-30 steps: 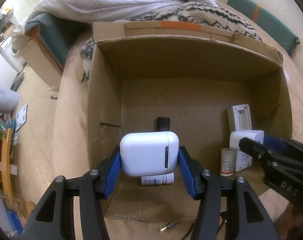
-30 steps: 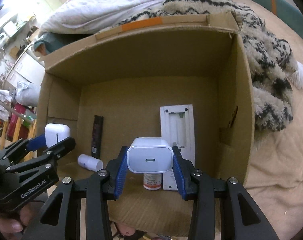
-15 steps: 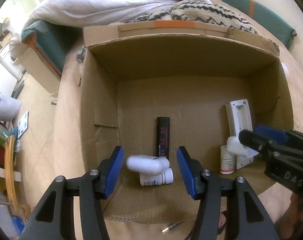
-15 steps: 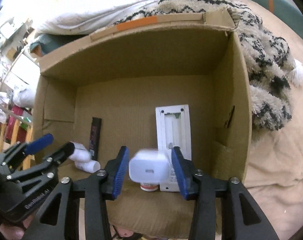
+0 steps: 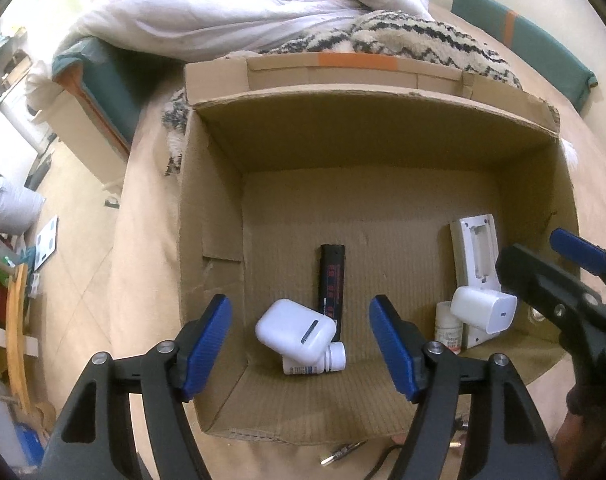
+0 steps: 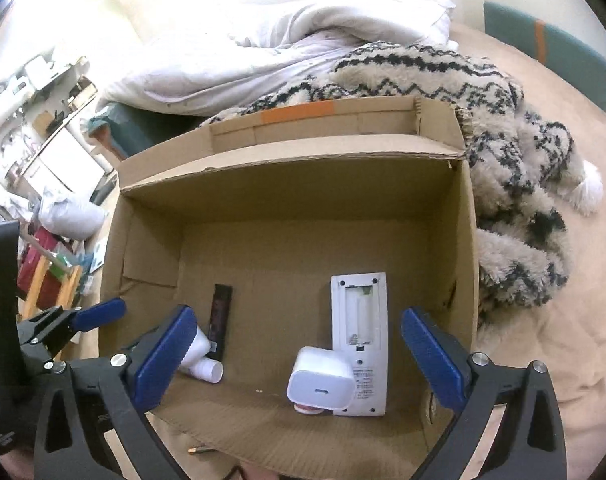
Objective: Organize rigid objects
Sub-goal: 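Lift both open tools out of the box toward the remaining items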
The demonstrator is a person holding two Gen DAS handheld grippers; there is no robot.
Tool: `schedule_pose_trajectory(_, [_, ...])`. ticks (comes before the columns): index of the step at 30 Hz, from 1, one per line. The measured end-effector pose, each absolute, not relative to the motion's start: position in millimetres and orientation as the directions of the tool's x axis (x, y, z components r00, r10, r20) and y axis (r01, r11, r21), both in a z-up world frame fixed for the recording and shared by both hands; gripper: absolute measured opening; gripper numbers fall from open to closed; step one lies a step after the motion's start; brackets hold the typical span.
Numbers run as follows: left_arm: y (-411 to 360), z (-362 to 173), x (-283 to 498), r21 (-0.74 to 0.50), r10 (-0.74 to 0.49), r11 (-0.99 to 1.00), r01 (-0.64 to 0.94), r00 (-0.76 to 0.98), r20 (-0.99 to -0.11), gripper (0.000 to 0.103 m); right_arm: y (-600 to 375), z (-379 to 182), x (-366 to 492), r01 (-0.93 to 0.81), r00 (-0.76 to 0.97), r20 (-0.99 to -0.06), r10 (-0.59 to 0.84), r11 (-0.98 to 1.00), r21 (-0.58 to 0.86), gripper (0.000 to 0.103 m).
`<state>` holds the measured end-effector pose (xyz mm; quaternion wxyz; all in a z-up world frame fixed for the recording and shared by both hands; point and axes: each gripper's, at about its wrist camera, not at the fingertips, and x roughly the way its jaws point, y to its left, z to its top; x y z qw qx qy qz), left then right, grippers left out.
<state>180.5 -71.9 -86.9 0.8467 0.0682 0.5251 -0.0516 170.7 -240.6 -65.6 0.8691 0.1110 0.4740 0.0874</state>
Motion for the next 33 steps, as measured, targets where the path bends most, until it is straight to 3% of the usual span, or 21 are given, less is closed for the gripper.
schedule_pose_trajectory(22, [-26.5, -34.4, 133.1, 0.028, -0.011, 0.997, 0.078, 0.465, -0.885, 0.069, -269.0, -23.5, 114.5, -0.017, 0.616, -0.741, 0.266, 0.945, 0.326, 0.103])
schedule_pose_trajectory(33, [15.0, -67.1, 105.3, -0.048, -0.008, 0.995, -0.091, 0.395, -0.919, 0.069, -272.5, -39.5, 69.0, 0.023, 0.564, -0.784, 0.260, 0.944, 0.330, 0.103])
